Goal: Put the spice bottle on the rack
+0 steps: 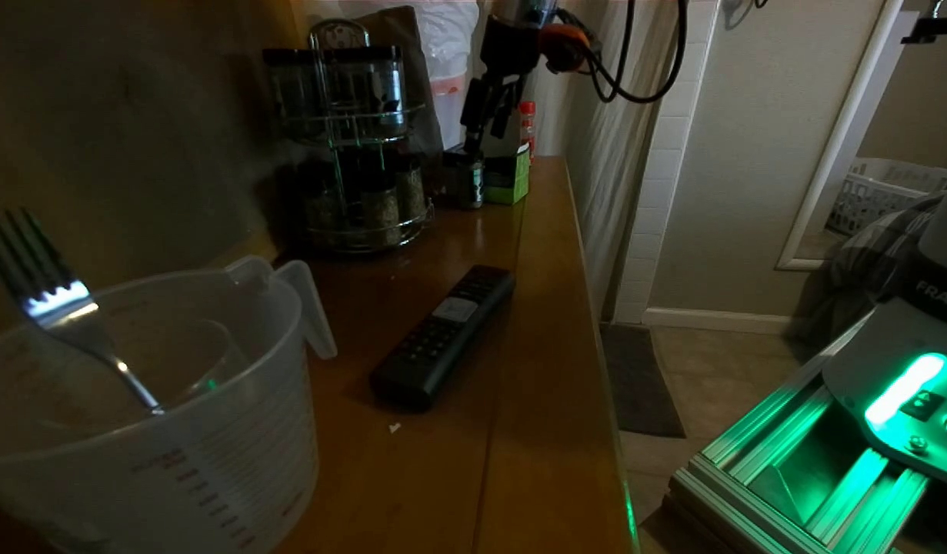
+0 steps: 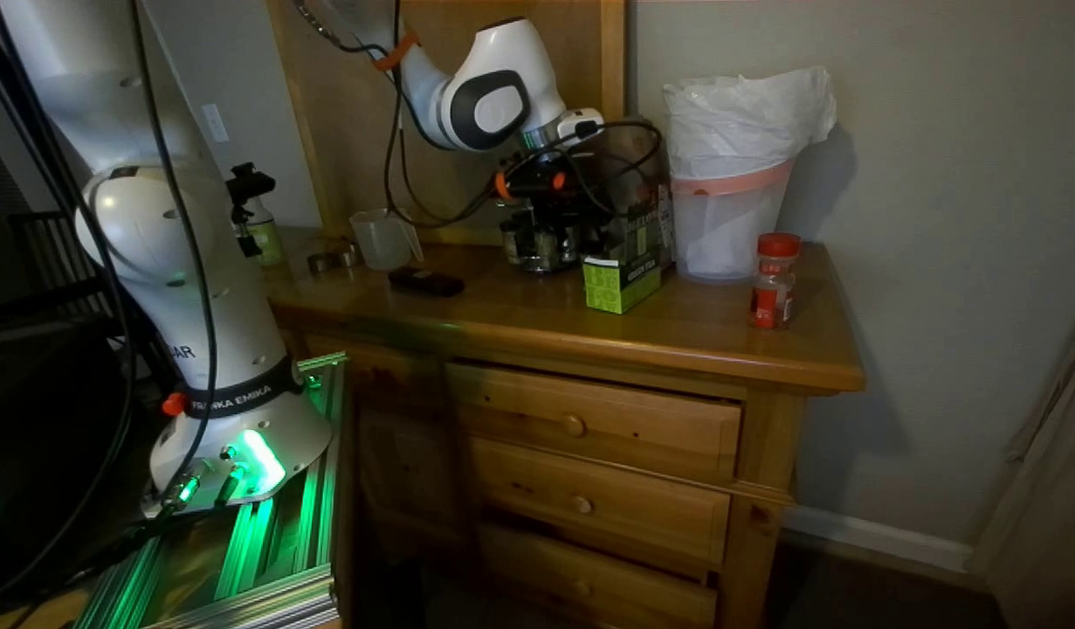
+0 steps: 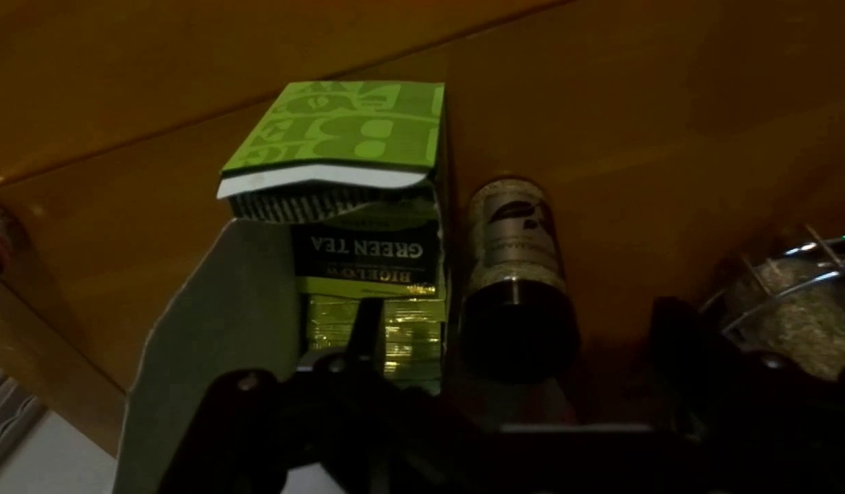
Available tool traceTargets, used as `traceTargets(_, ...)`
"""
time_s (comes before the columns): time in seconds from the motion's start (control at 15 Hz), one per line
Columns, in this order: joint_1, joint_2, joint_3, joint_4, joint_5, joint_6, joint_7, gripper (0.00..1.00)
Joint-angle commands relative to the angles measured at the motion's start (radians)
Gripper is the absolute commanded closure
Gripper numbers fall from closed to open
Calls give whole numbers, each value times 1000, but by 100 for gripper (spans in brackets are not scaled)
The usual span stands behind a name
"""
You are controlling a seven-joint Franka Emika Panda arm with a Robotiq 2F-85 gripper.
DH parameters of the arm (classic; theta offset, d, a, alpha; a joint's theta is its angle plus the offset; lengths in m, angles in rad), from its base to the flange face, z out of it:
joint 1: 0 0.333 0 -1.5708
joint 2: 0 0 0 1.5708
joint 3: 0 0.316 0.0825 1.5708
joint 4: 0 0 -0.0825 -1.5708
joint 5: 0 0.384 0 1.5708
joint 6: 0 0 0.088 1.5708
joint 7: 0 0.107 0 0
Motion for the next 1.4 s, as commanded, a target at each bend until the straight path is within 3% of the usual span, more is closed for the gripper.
traceTargets(0.0, -28, 54, 26, 48, -43, 6, 36, 5)
traceTargets(0.27, -26, 82, 55, 73, 26, 0, -6, 18)
traceTargets(0.6, -35, 92, 60, 94, -11, -57, 37, 44)
traceTargets(1.0, -49, 117, 58, 105, -11, -21, 37, 36)
traceTargets(1.07, -52, 121, 60, 109, -3, -26, 33, 44)
traceTargets(1.13, -54, 125, 63, 111, 9, -28, 23, 61)
traceTargets(1.2, -55, 129, 67, 113, 18, -23, 16, 62)
traceTargets(1.33, -61, 132, 81, 117, 57, -24, -9, 75)
